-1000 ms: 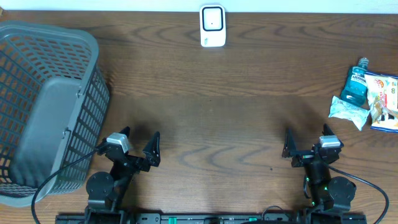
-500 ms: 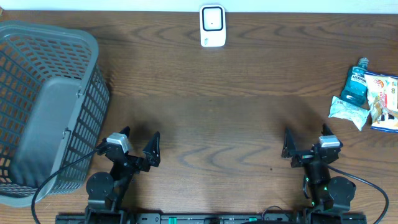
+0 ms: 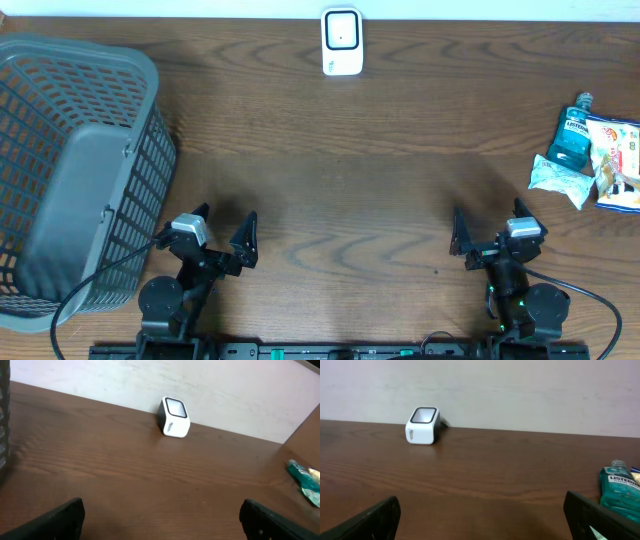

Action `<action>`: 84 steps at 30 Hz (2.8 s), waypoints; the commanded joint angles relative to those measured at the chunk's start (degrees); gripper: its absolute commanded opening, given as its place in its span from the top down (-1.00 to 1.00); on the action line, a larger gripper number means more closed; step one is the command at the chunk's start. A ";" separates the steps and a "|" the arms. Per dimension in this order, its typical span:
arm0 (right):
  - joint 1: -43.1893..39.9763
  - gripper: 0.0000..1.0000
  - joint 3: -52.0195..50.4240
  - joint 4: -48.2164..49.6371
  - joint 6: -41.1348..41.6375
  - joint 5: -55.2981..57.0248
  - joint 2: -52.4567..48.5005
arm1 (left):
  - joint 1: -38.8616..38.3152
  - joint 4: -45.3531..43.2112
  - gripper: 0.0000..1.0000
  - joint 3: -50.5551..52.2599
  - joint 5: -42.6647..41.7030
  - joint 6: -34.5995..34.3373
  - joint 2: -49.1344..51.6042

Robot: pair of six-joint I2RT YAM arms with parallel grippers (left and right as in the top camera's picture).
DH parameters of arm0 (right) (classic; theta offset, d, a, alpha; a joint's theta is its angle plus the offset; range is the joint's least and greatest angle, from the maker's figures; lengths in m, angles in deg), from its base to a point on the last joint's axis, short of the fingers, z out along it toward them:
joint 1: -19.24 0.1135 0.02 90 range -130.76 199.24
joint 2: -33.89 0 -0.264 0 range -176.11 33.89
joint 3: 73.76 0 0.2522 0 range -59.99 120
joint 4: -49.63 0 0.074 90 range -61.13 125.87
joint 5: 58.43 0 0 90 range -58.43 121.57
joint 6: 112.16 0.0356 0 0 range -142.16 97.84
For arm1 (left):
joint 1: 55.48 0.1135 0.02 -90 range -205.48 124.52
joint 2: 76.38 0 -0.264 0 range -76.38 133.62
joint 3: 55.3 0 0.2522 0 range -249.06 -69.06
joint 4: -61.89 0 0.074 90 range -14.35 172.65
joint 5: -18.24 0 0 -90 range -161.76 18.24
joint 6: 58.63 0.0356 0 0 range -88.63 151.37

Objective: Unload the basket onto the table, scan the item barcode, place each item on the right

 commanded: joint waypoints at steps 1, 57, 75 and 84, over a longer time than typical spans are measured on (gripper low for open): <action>0.44 -0.99 -0.07 -0.26 -1.05 -0.24 0.50 | -0.22 0.81 -0.98 1.57 -0.33 -0.07 -0.28; 0.74 -0.99 -0.07 -0.20 -1.05 -0.24 0.02 | -0.22 2.40 -0.98 1.70 18.75 6.51 -2.80; 0.74 -0.99 -0.07 -0.20 -1.05 -0.24 0.02 | -0.22 2.40 -0.98 1.70 17.20 10.29 -2.80; 0.74 -0.98 -0.07 -0.20 -1.07 -0.24 0.02 | -0.17 2.14 -0.98 1.70 17.22 10.29 -2.80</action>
